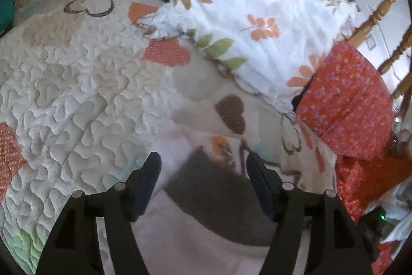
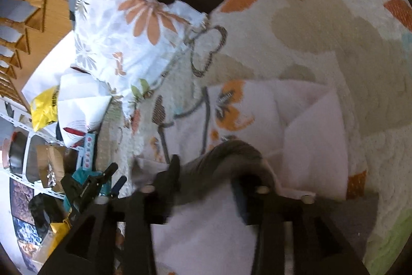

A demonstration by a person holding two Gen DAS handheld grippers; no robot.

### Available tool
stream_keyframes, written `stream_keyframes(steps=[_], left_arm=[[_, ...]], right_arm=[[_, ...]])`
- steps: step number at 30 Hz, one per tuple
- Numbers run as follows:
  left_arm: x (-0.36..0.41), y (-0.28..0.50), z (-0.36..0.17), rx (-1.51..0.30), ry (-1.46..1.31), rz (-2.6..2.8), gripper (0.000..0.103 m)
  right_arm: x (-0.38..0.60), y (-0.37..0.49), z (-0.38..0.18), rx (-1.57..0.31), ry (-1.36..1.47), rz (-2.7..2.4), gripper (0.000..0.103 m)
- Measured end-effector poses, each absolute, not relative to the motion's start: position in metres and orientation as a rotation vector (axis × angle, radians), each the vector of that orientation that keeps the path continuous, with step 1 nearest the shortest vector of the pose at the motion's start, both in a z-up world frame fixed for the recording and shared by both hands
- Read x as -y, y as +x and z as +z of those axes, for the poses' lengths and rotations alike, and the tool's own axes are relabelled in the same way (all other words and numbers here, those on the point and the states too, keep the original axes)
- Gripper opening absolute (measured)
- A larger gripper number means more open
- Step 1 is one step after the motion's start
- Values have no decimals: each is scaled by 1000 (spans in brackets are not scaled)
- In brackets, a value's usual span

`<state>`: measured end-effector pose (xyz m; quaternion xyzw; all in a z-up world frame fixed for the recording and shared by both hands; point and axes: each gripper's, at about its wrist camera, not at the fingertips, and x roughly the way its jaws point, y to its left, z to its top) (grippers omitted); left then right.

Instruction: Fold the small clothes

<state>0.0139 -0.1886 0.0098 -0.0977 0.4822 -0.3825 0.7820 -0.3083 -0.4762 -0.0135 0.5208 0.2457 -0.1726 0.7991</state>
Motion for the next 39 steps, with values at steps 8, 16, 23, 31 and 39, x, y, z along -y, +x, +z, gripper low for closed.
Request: stream_keyframes(steps=[8,16,23,31,39], left_arm=[[186,-13,18,-985,87,-823,68],[155,-15,-21,-1070,272,-796,69],[140,-15,-34,-1065,308,-686,69],[120,-11,-14,-1055,165,-647,68],[115,-18,-19,-1100,154,-697,69]], right_arm=[[476,-335,6,-549,1053,-469,69],[410,-334,7,-904,560,-545,68],[461,-386,-42,-879,843,-677,53],[423,-356,18,-694,702,-567,53],[434,-301,-30,-850,773,-601,51]])
